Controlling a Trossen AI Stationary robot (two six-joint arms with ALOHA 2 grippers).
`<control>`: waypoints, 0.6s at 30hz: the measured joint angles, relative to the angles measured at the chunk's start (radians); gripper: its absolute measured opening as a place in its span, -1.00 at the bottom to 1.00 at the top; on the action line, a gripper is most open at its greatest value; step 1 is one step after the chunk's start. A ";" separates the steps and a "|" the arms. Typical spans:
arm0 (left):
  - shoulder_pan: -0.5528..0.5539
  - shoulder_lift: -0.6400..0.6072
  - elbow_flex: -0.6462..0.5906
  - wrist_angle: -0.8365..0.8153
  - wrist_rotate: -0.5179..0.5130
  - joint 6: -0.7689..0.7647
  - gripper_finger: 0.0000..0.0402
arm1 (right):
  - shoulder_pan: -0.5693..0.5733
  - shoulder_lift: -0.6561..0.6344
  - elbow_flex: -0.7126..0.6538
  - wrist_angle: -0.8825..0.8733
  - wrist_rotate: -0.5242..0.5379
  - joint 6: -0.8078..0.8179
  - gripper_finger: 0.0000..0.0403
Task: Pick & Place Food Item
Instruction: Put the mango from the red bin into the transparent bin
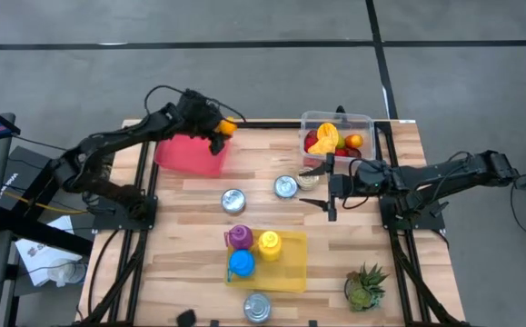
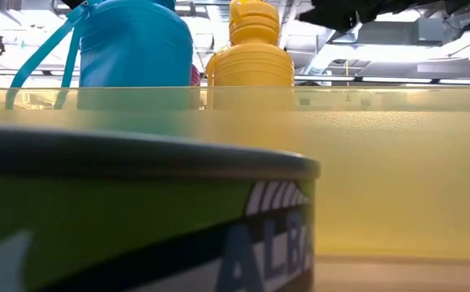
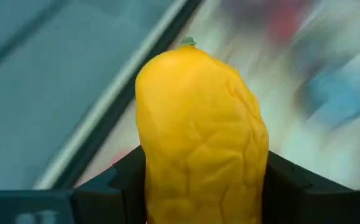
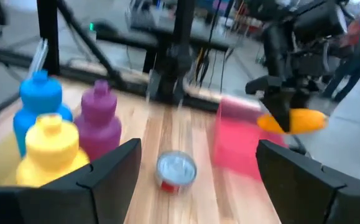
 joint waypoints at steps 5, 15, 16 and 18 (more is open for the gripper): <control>-0.100 -0.001 0.001 0.344 0.165 -0.026 -0.02 | -0.005 0.013 -0.082 0.255 0.000 -0.027 0.52; -0.216 0.332 0.182 0.585 0.184 -0.026 -0.02 | -0.030 -0.007 -0.180 0.488 0.026 -0.050 0.52; -0.222 0.362 0.215 0.574 0.186 -0.026 -0.02 | -0.026 -0.006 -0.180 0.488 0.028 -0.055 0.52; -0.237 0.410 0.281 0.576 0.190 -0.025 -0.02 | -0.023 -0.006 -0.180 0.492 0.034 -0.061 0.52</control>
